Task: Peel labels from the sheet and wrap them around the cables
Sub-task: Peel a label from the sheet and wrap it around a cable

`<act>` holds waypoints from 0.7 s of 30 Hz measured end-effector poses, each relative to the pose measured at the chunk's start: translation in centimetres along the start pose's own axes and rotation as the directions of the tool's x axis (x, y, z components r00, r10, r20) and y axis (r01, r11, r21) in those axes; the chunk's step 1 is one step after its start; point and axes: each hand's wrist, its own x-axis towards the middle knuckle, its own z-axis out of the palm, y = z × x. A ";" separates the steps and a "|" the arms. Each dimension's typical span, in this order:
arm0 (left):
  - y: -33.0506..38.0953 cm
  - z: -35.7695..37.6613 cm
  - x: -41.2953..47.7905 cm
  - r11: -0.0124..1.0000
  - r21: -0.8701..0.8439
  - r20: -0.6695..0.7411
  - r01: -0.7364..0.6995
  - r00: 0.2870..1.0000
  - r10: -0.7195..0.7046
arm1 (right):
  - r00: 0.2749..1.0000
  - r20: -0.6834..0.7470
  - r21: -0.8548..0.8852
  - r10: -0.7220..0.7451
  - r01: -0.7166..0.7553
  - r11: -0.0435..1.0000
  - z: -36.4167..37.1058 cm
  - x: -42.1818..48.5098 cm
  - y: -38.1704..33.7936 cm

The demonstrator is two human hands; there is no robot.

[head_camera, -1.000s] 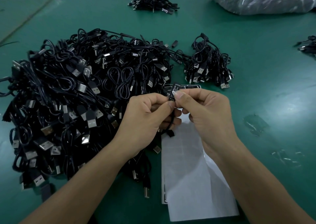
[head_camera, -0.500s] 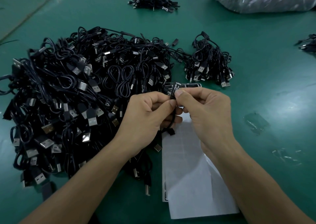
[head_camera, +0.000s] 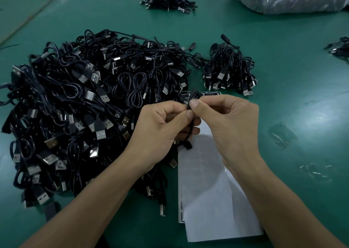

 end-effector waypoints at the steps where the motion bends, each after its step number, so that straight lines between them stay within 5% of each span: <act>1: 0.0 0.0 0.0 1.000 0.001 0.000 -0.002 1.000 0.002 | 1.000 0.000 0.015 0.005 -0.005 1.000 -0.1 0.1 0.0; 21: 0.0 0.0 0.0 0.999 0.038 0.017 0.004 1.000 -0.004 | 0.999 0.044 0.033 0.016 -0.018 0.999 -0.6 0.3 -0.2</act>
